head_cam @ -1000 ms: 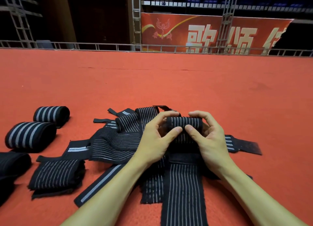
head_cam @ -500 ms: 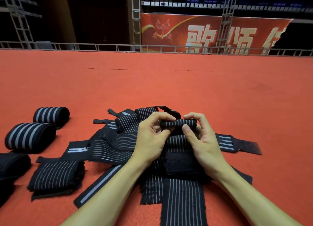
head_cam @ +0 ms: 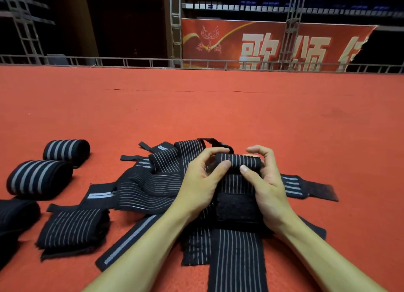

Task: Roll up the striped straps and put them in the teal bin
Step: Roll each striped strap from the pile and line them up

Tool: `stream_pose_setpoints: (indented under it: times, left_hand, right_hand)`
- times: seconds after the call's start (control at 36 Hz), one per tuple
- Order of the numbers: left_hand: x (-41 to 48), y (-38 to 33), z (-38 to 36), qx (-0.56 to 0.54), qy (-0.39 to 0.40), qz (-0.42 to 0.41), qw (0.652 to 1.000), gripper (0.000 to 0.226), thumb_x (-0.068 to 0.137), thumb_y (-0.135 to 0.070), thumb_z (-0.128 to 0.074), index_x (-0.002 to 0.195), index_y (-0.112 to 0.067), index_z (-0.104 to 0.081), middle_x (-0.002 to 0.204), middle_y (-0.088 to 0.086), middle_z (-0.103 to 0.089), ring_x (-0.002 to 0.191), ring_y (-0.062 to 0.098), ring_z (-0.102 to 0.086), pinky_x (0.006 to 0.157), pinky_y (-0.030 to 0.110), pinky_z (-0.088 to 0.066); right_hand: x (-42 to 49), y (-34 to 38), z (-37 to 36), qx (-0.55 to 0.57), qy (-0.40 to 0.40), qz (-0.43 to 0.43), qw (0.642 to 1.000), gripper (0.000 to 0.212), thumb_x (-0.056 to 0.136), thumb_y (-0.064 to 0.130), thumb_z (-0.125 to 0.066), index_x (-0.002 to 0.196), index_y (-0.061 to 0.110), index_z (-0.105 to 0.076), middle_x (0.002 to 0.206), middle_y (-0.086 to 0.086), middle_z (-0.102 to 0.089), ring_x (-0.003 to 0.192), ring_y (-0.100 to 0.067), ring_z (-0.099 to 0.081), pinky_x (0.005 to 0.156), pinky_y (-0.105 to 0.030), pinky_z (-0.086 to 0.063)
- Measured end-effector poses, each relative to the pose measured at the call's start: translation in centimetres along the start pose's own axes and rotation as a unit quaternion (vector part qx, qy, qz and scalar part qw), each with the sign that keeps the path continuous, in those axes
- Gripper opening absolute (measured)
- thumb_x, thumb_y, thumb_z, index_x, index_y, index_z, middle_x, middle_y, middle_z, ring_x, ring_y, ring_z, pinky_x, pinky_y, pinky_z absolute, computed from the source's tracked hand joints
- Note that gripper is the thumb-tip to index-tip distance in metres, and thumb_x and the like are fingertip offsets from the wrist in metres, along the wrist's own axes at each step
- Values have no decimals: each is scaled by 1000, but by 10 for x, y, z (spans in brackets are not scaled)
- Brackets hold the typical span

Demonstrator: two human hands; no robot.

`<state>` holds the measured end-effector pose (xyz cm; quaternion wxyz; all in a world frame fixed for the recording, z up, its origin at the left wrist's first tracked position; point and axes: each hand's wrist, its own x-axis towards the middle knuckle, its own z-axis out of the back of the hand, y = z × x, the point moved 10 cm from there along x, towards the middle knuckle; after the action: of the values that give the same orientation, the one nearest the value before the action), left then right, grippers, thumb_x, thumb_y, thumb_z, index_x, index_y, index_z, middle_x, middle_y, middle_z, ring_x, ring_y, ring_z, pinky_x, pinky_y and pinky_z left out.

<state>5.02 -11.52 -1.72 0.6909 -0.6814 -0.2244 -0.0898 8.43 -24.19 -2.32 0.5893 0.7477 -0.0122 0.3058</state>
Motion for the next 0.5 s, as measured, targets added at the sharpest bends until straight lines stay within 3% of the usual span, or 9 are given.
stream_pose_setpoints:
  times: [0.19,0.33,0.5]
  left_hand:
    - [-2,-3,-3,98,4,-46,994,36,97,-9,-60,130,-21,-60,126,-10,-65,114,1,-61,100,20,-45]
    - [-3,-6,-3,86,4,-52,995,34,93,-2,-64,123,-20,-64,117,-9,-68,108,4,-64,97,21,-48]
    - [-3,-14,8,32,-43,-78,996,36,85,8,-68,108,-19,-68,106,-4,-73,101,9,-68,89,19,-50]
  right_hand:
    - [-4,3,-4,5,3,-1,1000,26,90,25,-67,104,45,-56,98,4,-66,89,-12,-66,74,-27,-54]
    - [-4,2,-1,-10,-9,-4,1000,26,90,21,-61,104,43,-56,104,-1,-60,90,-13,-63,74,-27,-53]
    - [-5,-1,-8,61,0,-52,997,33,85,20,-65,112,34,-51,87,4,-68,77,-10,-67,65,-26,-55]
